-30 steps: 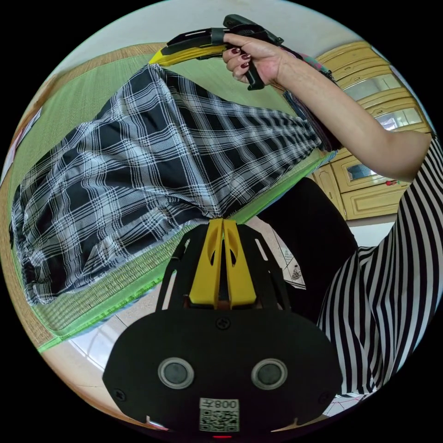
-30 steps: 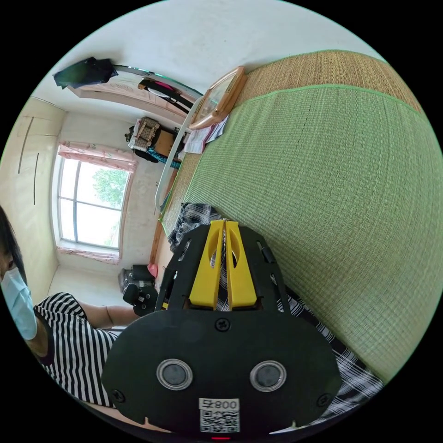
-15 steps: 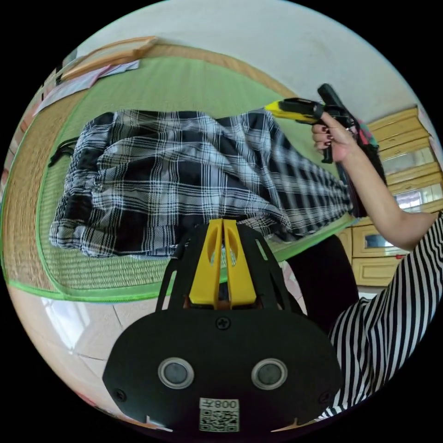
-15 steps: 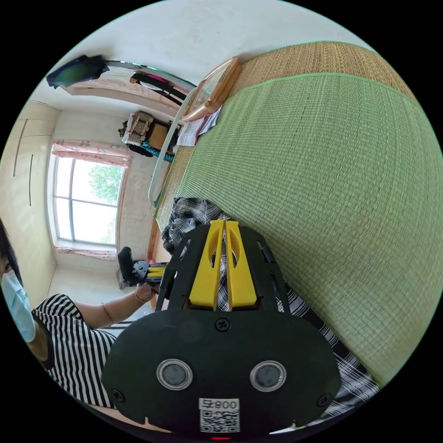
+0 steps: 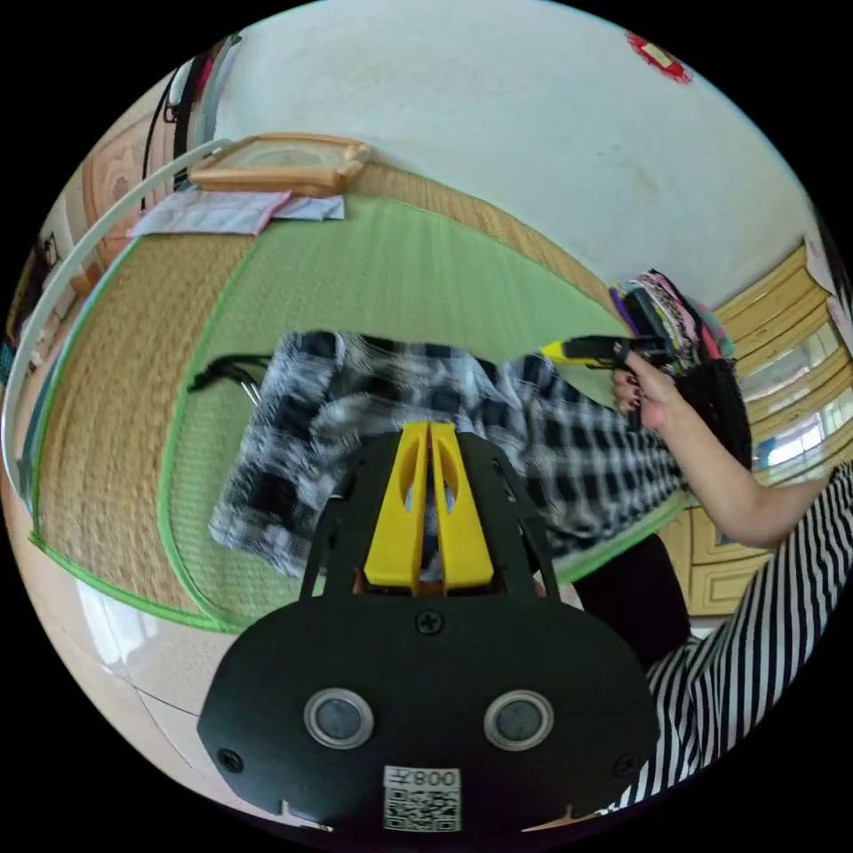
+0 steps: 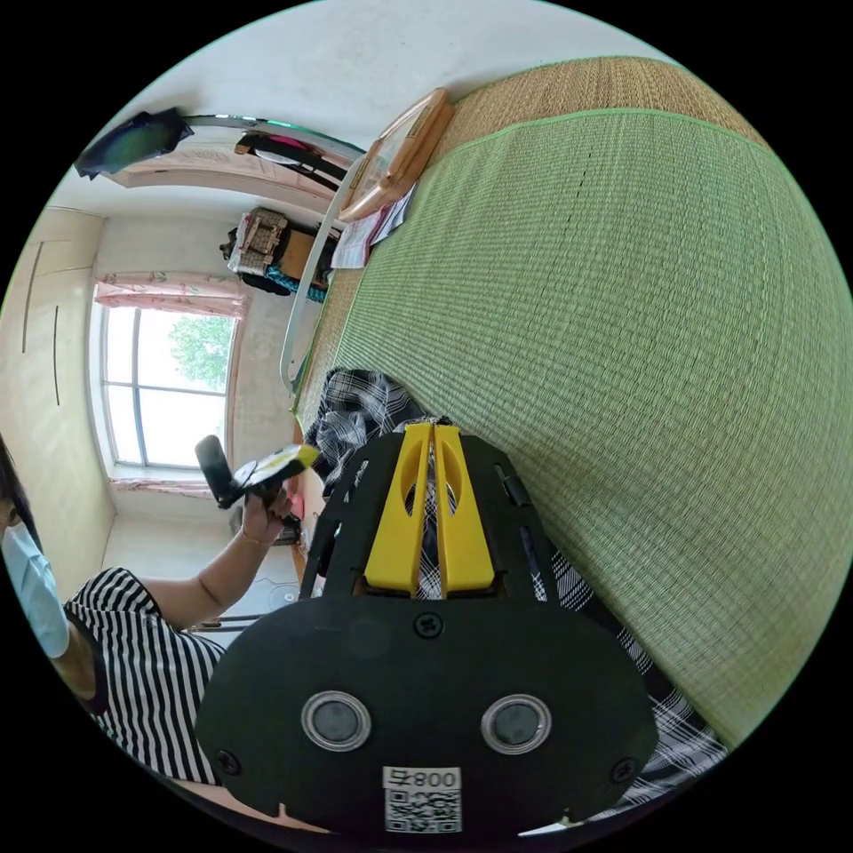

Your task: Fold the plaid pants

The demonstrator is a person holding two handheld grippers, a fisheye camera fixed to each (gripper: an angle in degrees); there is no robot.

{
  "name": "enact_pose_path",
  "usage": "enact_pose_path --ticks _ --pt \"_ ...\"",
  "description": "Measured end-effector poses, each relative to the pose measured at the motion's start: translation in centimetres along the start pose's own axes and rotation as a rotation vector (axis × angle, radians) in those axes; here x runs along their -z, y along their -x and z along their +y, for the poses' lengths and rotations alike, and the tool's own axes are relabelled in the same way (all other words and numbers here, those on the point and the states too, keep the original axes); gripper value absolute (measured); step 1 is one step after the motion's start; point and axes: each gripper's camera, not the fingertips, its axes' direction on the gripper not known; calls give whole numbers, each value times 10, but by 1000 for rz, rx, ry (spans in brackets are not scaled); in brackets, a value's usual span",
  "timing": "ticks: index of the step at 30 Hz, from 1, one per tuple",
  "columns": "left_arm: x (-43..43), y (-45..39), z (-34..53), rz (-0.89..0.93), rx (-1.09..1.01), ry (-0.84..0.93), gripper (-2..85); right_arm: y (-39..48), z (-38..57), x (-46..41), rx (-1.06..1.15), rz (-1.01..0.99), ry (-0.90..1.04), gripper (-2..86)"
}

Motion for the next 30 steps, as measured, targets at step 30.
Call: enact_pose_path --ticks 30 --pt "17 49 1 -333 109 55 1 -13 76 66 -24 -59 -222 0"
